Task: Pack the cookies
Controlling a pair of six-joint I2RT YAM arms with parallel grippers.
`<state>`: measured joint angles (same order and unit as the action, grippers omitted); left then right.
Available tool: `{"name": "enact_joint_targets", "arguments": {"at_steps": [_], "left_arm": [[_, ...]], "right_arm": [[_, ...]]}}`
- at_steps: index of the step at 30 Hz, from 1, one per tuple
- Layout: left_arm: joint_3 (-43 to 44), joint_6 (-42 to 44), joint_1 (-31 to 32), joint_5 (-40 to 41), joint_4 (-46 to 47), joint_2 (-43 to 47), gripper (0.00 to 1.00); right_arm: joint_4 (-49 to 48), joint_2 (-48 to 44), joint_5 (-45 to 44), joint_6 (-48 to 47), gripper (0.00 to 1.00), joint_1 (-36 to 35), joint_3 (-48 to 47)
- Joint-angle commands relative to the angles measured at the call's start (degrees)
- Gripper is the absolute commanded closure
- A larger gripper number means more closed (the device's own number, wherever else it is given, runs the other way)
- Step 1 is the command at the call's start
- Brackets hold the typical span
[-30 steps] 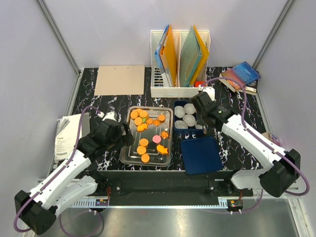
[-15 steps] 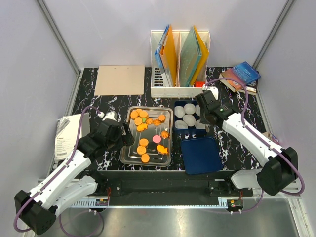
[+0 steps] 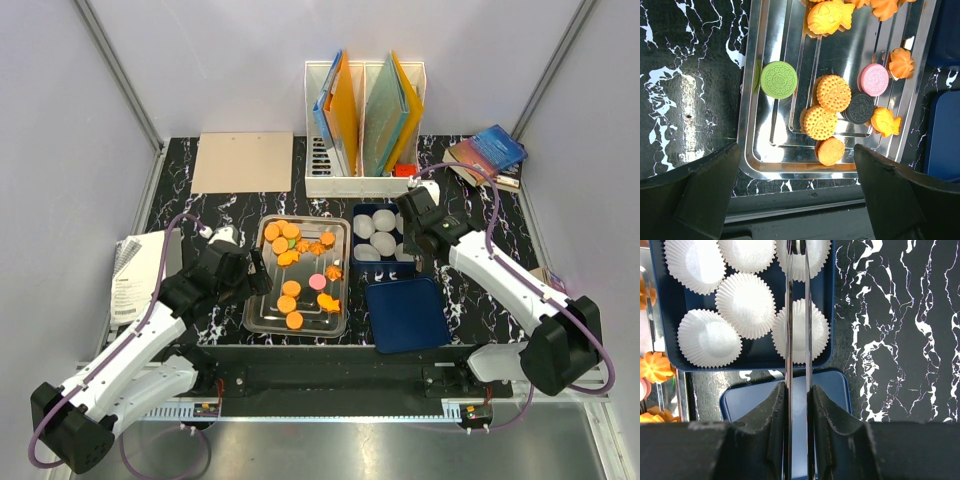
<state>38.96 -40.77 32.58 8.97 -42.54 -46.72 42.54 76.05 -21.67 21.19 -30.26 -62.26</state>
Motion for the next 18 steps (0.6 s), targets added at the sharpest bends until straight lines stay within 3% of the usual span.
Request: {"name": "enact_joint_targets", "arguments": {"at_steps": [1, 18], "left_arm": [[0.15, 0.52, 0.21, -0.36, 2.11, 0.23, 0.01], [0.24, 0.61, 0.38, 0.08, 2.12, -0.39, 0.01]], "right_arm": [[-2.91, 1.11, -0.39, -0.89, 0.94, 0.82, -1.90], [-3.70, 1.91, 0.14, -1.33, 0.73, 1.70, -3.66]]}}
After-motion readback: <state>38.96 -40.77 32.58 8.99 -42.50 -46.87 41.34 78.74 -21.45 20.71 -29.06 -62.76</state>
